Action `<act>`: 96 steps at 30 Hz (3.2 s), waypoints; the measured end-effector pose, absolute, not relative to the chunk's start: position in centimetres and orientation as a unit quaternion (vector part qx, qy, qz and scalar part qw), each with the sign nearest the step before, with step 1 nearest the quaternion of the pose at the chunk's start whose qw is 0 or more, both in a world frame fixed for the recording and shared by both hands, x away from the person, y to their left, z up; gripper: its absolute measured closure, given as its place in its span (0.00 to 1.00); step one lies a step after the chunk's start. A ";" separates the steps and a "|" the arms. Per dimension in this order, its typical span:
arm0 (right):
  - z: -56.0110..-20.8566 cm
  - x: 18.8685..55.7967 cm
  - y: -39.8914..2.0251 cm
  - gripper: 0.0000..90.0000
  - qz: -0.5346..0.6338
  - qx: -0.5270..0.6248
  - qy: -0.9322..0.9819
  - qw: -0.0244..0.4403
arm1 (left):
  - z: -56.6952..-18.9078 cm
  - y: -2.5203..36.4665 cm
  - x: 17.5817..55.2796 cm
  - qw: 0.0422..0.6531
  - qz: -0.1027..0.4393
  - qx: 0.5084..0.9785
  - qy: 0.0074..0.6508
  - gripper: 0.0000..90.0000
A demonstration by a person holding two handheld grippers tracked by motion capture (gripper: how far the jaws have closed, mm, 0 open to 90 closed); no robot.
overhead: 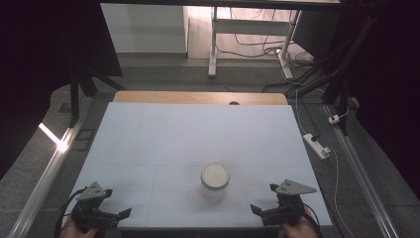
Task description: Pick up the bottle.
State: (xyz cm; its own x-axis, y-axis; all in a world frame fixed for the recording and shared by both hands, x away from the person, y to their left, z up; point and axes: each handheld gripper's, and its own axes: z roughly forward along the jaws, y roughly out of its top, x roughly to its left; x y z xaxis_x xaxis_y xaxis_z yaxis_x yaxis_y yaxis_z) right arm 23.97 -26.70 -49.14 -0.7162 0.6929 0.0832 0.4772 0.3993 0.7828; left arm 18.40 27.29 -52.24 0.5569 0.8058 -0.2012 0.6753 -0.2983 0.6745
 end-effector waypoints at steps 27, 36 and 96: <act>-49.8 25.5 -22.1 0.00 0.433 0.313 0.840 0.096 | -52.2 27.3 18.4 0.372 0.087 0.800 0.462 0.01; -49.9 26.2 -20.2 0.00 0.431 0.298 0.847 0.091 | -52.3 27.3 18.4 0.370 0.086 0.801 0.463 0.01; -51.0 29.3 -13.9 0.06 0.427 0.231 0.868 0.106 | -52.3 27.3 18.5 0.374 0.077 0.803 0.457 0.01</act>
State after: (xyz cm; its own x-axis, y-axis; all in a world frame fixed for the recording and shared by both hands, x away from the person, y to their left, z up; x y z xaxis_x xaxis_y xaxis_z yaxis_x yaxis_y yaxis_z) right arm 29.32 -13.85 -51.00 -0.8711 0.4910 0.0141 0.3104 0.5279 0.7905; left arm 18.51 27.34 -52.29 0.5704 0.7918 -0.2184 0.6771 -0.3028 0.6707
